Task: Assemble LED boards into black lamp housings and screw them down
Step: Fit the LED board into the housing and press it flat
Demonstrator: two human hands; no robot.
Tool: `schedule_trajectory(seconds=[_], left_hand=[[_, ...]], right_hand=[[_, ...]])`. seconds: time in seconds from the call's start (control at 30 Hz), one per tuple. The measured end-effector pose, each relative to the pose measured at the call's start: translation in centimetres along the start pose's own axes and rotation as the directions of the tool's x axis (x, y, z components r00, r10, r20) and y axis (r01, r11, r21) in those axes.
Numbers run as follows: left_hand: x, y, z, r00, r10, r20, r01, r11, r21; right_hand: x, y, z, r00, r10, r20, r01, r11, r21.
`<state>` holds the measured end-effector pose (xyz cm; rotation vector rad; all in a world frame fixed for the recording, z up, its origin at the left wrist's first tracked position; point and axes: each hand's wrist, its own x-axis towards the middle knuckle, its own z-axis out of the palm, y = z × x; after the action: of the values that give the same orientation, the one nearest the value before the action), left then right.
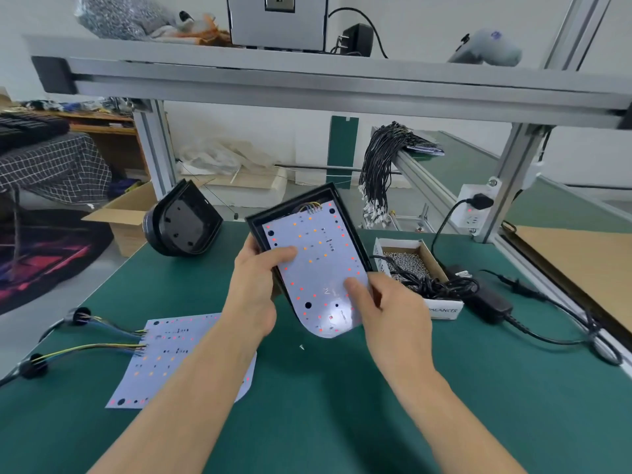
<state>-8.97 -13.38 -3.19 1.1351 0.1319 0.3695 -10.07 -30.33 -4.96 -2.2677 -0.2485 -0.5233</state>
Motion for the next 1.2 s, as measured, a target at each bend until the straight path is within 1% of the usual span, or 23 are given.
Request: schedule_trajectory(seconds=[0.07, 0.13, 0.27, 0.33, 0.4, 0.43, 0.5, 0.53, 0.57, 0.6, 0.63, 0.67, 0.7, 0.73, 0.8, 0.87, 0.9, 0.93, 1.0, 1.03, 1.07, 1.1, 1.2], left_hand=[[0.0, 0.0, -0.3, 1.0, -0.025, -0.009, 0.025, 1.0, 0.002], [0.0, 0.0, -0.6, 0.999, -0.036, 0.001, 0.036, 0.999, 0.007], [-0.2, 0.2, -1.0, 0.999, -0.046, 0.017, 0.046, 0.999, 0.017], [-0.2, 0.1, -1.1, 0.998, -0.053, 0.017, 0.053, 0.999, 0.012], [-0.3, 0.0, -1.1, 0.998, -0.059, 0.0, 0.059, 0.998, 0.011], [-0.4, -0.1, -1.2, 0.998, -0.063, -0.011, 0.063, 0.998, 0.007], [-0.7, -0.3, -1.2, 0.998, -0.067, -0.013, 0.067, 0.998, -0.009], [-0.8, -0.4, -1.2, 0.998, -0.067, 0.0, 0.067, 0.998, -0.015], [-0.9, -0.4, -1.1, 0.998, -0.067, 0.018, 0.067, 0.997, -0.024], [-1.0, -0.4, -0.9, 0.997, -0.066, 0.034, 0.068, 0.997, -0.037], [-1.1, -0.3, -0.7, 0.997, -0.068, 0.046, 0.07, 0.996, -0.047], [-1.1, -0.2, -0.5, 0.996, -0.069, 0.057, 0.072, 0.996, -0.047], [-1.2, -0.2, -0.4, 0.995, -0.069, 0.075, 0.072, 0.997, -0.041], [-1.3, -0.2, -0.3, 0.993, -0.066, 0.099, 0.069, 0.997, -0.027], [-1.7, -0.3, -0.2, 0.985, -0.068, 0.156, 0.065, 0.998, 0.023], [-2.1, -0.7, -0.1, 0.984, -0.055, 0.17, 0.046, 0.997, 0.055], [-2.1, -0.9, 0.0, 0.99, -0.038, 0.138, 0.03, 0.998, 0.054], [-2.1, -1.0, 0.0, 0.996, -0.016, 0.093, 0.011, 0.999, 0.047], [-1.9, -1.0, -0.1, 0.999, 0.016, 0.042, -0.017, 0.999, 0.037], [-1.8, -0.9, -0.1, 0.999, 0.022, 0.047, -0.023, 0.999, 0.039], [-1.8, -0.9, -0.1, 0.997, 0.025, 0.066, -0.028, 0.999, 0.042], [-1.8, -0.8, -0.1, 0.995, 0.027, 0.091, -0.031, 0.998, 0.046], [-1.9, -0.7, -0.1, 0.981, 0.026, 0.191, -0.043, 0.995, 0.086]], right_hand=[[-0.1, -0.4, -0.4, 0.997, -0.056, -0.055, 0.058, 0.998, 0.036], [0.1, -0.6, -0.7, 0.992, -0.11, -0.063, 0.111, 0.994, 0.004], [0.3, -1.0, -1.3, 0.969, -0.234, -0.079, 0.223, 0.967, -0.126], [0.6, -1.3, -1.6, 0.962, -0.269, -0.048, 0.254, 0.945, -0.204], [1.0, -1.6, -1.8, 0.958, -0.286, 0.007, 0.273, 0.907, -0.321], [1.2, -1.5, -2.0, 0.948, -0.318, 0.011, 0.3, 0.881, -0.366], [1.7, -1.3, -2.5, 0.927, -0.376, -0.019, 0.338, 0.853, -0.399], [2.0, -1.2, -2.7, 0.934, -0.356, -0.026, 0.326, 0.879, -0.348], [2.2, -1.0, -2.9, 0.963, -0.27, 0.004, 0.264, 0.94, -0.217], [2.4, -1.0, -3.1, 0.987, -0.132, 0.089, 0.135, 0.991, -0.026], [2.6, -0.9, -3.1, 0.975, 0.0, 0.223, -0.033, 0.989, 0.147], [2.8, -0.6, -3.0, 0.939, 0.061, 0.338, -0.153, 0.955, 0.253], [2.9, -0.2, -2.7, 0.925, 0.055, 0.377, -0.176, 0.94, 0.293], [3.0, 0.0, -2.5, 0.936, 0.033, 0.351, -0.15, 0.938, 0.312], [3.0, 0.3, -2.0, 0.972, 0.006, 0.233, -0.092, 0.929, 0.359], [2.9, 0.4, -1.7, 0.991, -0.003, 0.137, -0.045, 0.939, 0.341], [2.9, 0.4, -1.6, 0.99, -0.017, 0.142, -0.032, 0.941, 0.336], [2.8, 0.4, -1.6, 0.978, -0.028, 0.206, -0.05, 0.93, 0.363], [2.7, 0.6, -1.6, 0.914, -0.02, 0.405, -0.186, 0.866, 0.464], [2.6, 0.6, -1.7, 0.88, -0.017, 0.475, -0.246, 0.838, 0.486], [2.5, 0.7, -1.7, 0.87, -0.015, 0.493, -0.26, 0.835, 0.484], [2.4, 0.6, -1.6, 0.884, -0.009, 0.467, -0.24, 0.849, 0.471], [1.5, 0.3, -0.8, 0.955, 0.031, 0.295, -0.161, 0.888, 0.43]])
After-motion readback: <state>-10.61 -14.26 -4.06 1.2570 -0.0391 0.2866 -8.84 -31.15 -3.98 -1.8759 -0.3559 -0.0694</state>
